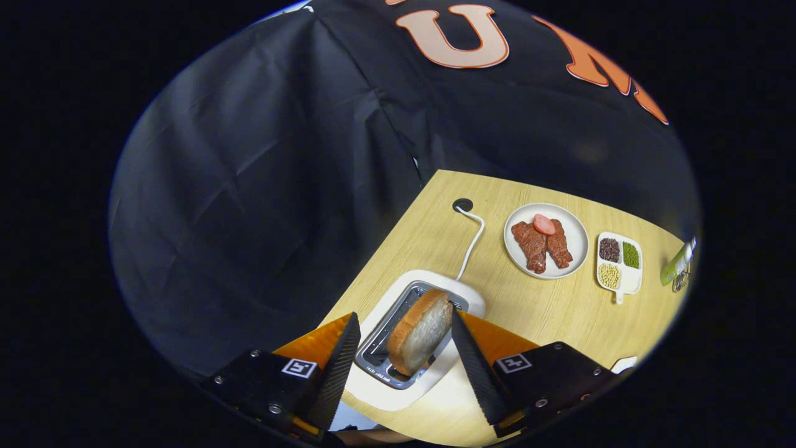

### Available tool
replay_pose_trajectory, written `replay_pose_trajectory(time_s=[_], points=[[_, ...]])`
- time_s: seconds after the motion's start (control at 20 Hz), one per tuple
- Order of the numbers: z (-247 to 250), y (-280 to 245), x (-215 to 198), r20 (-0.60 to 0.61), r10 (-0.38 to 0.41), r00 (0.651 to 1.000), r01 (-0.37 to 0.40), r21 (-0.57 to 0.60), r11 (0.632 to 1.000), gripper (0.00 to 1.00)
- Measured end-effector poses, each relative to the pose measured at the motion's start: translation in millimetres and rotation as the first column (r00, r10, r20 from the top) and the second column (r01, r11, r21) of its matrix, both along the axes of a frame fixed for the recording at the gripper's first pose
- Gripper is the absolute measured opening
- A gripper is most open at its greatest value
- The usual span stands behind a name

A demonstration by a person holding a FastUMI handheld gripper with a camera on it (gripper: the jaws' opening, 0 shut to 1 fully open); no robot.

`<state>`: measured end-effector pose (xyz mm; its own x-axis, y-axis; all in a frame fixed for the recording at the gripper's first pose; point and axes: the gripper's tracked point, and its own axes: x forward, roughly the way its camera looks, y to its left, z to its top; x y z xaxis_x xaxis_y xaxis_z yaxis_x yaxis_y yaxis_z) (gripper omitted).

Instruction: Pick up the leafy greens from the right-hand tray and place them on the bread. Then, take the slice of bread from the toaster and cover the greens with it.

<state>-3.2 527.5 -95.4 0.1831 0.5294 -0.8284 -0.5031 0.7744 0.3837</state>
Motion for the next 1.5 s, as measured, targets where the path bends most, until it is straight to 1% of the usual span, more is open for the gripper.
replay_pose_trajectory(time_s=[0.15,0.3,0.45,0.5,0.55,0.6,0.65,0.7,0.75,0.85,1.0,1.15,1.25,1.5], points=[[-13,10,1,-0.074,-0.031,0.997,0.031,-0.008,1.000,0.80],[-24,9,8,-0.086,-0.043,0.995,0.040,-0.037,0.998,0.73],[-33,5,8,-0.096,-0.043,0.994,0.038,-0.061,0.997,0.59],[-33,3,9,-0.089,-0.039,0.995,0.033,-0.070,0.997,0.56],[-32,-1,9,-0.079,-0.032,0.996,0.026,-0.078,0.997,0.49],[-33,-3,7,-0.072,-0.027,0.997,0.022,-0.077,0.997,0.46],[-31,-7,7,-0.065,-0.027,0.998,0.022,-0.077,0.997,0.39],[-30,-11,7,-0.052,-0.030,0.998,0.026,-0.078,0.997,0.35],[-30,-14,7,-0.043,-0.029,0.999,0.026,-0.074,0.997,0.28],[-28,-20,2,-0.027,-0.007,1.000,0.005,-0.069,0.998,0.16],[-18,-24,-5,-0.038,-0.014,0.999,0.013,-0.030,0.999,0.12],[-4,-29,-8,-0.012,-0.009,1.000,0.009,0.008,1.000,0.12],[11,-29,-8,0.010,-0.015,1.000,0.015,0.055,0.998,0.08],[52,-48,-4,0.053,-0.071,0.996,0.060,0.179,0.982,0.08]])
